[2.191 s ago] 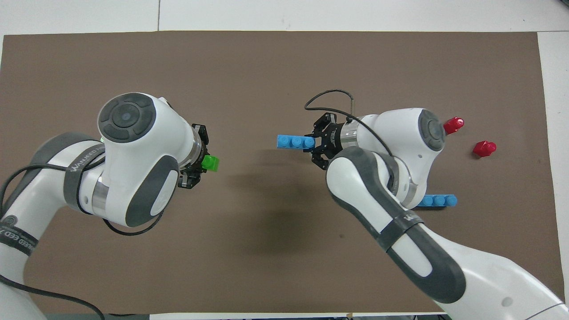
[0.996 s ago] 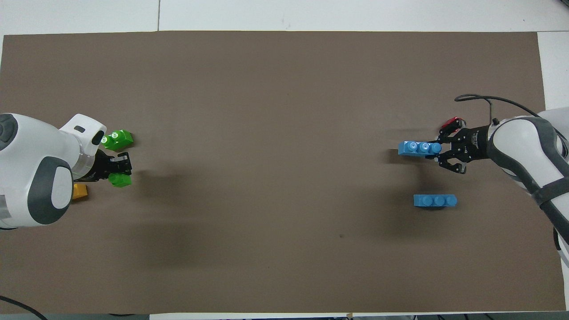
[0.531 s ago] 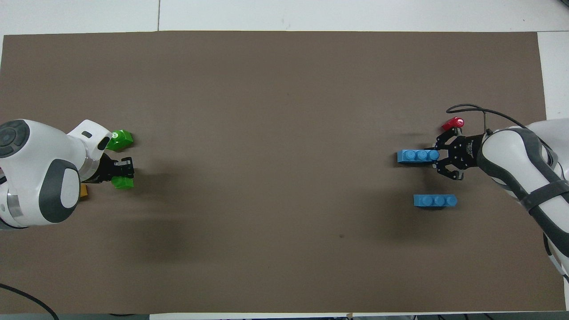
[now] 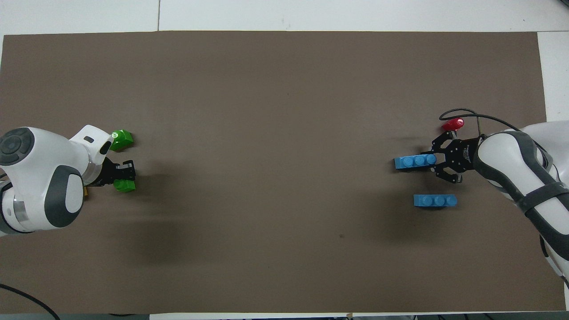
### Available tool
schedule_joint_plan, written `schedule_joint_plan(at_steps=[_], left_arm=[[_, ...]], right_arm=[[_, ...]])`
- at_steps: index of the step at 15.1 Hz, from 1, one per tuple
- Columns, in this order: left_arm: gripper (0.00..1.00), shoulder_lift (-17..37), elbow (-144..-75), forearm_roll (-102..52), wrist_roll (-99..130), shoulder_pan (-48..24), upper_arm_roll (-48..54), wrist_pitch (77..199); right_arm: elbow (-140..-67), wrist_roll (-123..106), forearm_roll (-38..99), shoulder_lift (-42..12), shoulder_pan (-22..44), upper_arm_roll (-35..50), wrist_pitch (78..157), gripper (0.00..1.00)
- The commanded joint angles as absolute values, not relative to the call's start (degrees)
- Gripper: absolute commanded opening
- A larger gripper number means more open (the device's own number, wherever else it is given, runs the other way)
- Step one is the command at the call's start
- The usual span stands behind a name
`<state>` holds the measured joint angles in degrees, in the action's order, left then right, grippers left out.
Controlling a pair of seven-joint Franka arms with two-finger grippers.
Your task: Remove green block with left arm and hold with right
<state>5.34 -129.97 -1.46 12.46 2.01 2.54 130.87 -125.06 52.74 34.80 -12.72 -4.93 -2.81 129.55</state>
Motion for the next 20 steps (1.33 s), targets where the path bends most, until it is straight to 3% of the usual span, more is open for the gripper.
schedule_joint_plan(at_steps=[1, 2, 4, 7, 8, 14, 17, 20], left_arm=[[0.18, 4.9, -131.1, -1.6, 14.2, 1.9, 2.8, 132.5], [0.24, 4.9, -131.2, -1.6, 14.1, 2.0, 2.8, 132.5], [0.67, 4.8, -131.5, -1.6, 14.1, 1.9, 2.8, 132.5], [0.9, 4.8, -131.7, -1.6, 13.7, 2.0, 2.8, 132.5], [1.0, 4.8, -131.6, -1.6, 13.8, 2.0, 2.8, 132.2], [1.0, 3.8, -126.4, -1.6, 13.8, 1.7, 2.9, 125.6], [1.0, 1.4, -123.5, -1.5, 13.4, 1.8, 2.9, 120.7], [1.0, -1.6, -121.1, -1.5, 13.4, 2.2, 2.8, 114.7]], right_arm=[[-126.0, 50.5, 34.1, -11.2, -5.5, -2.5, 130.0, 0.0], [-125.9, 50.5, 34.1, -11.2, -5.6, -2.5, 129.9, 0.18], [-124.5, 50.5, 33.9, -10.9, -5.8, -2.6, 128.8, 0.46], [-122.2, 51.1, 33.8, -10.9, -5.9, -2.7, 126.1, 0.74], [-121.9, 51.2, 33.8, -10.8, -5.9, -2.7, 126.0, 0.76], [-117.5, 54.0, 33.2, -9.4, -6.4, -3.1, 119.3, 0.84], [-116.4, 56.4, 30.8, -6.8, -6.6, -3.0, 118.4, 0.99], [-112.6, 56.4, 24.9, -4.3, -5.9, -2.7, 115.2, 1.0]])
